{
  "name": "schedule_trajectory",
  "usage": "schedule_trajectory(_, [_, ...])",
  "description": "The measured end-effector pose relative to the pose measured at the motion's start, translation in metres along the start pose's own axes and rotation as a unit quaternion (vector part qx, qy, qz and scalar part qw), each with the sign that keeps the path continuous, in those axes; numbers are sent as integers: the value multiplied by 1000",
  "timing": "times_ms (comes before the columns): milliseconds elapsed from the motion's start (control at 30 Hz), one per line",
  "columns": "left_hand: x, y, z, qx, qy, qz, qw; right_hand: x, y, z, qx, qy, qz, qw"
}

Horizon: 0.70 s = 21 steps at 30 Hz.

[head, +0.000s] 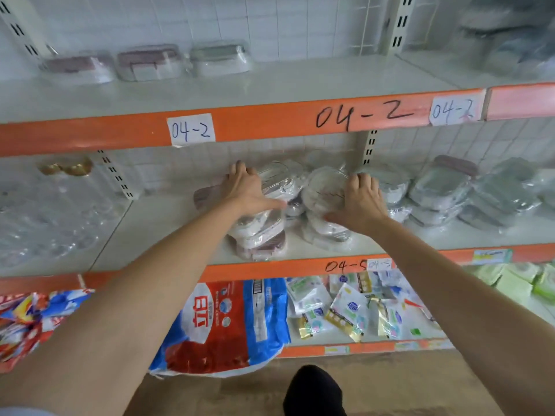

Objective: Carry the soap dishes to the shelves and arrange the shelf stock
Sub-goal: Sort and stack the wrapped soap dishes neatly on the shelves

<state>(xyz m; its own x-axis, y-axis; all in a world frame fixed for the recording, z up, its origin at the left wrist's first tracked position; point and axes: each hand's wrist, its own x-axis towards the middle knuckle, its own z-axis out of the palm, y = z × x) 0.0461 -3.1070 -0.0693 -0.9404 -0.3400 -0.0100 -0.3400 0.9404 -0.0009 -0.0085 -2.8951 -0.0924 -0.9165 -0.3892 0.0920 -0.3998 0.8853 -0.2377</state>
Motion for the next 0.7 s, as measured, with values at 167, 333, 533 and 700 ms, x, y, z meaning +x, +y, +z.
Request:
schedule_trajectory(167, [49, 23, 16, -6, 37, 11, 999, 37, 19, 12, -4, 26, 34, 999])
schedule_trajectory(333, [89, 37, 31, -30, 58, 4, 998, 72, 31, 18, -18, 34, 41, 998])
schedule_trajectory(533, [122, 41, 41, -29, 65, -29, 997, 99, 30, 22, -49, 18, 53, 997])
schedule_trajectory(700, [135, 46, 51, 8, 60, -8, 998, 106, 36, 29, -68, 3, 62, 996])
